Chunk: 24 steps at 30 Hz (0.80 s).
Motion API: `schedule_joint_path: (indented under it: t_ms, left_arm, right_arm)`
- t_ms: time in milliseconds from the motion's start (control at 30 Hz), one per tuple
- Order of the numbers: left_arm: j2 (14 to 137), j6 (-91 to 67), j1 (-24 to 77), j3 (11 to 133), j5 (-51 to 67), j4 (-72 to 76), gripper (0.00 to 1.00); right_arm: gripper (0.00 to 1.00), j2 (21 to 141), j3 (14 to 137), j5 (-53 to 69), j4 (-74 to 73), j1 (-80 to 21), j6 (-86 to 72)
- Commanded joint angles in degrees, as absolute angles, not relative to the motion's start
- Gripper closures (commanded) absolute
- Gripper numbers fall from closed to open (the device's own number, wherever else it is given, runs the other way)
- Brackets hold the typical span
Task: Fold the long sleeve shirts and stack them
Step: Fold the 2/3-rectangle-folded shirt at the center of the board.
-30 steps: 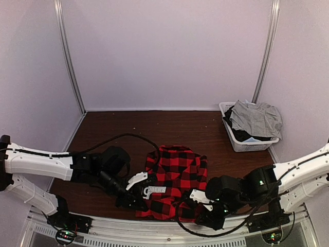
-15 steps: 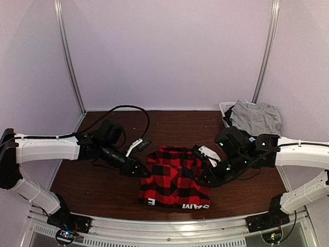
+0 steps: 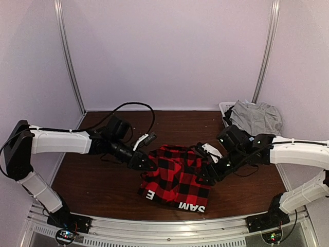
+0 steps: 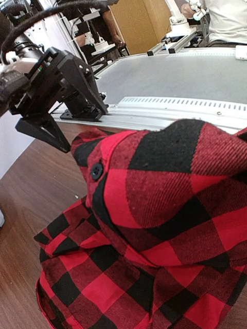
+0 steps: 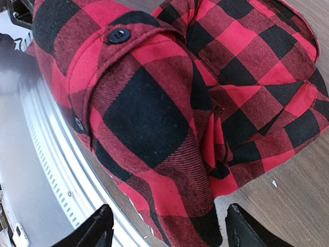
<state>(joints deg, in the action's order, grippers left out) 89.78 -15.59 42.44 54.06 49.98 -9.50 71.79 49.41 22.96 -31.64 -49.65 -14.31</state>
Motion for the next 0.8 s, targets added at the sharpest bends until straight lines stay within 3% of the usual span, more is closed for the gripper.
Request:
schedule_joint_path:
  t_ms: [0, 600, 700, 767]
  left_arm:
    - [90.1, -14.7, 42.3, 55.4, 52.7, -6.0, 1.00]
    - [88.7, -12.2, 41.1, 53.4, 53.0, -5.8, 1.00]
    - [88.3, -12.8, 40.6, 52.6, 52.9, -4.6, 1.00]
    - [88.1, -12.8, 40.4, 52.5, 52.4, -4.7, 1.00]
  right_arm:
    - [0.23, 71.3, 46.8, 22.9, -26.8, -48.2, -13.8]
    - [0.17, 77.0, 38.3, 36.1, -6.9, -45.4, -16.2]
    - [0.22, 77.9, 35.8, 38.2, -2.4, -45.4, -17.2]
    - [0.34, 78.2, 34.5, 41.3, -0.2, -45.4, -17.8]
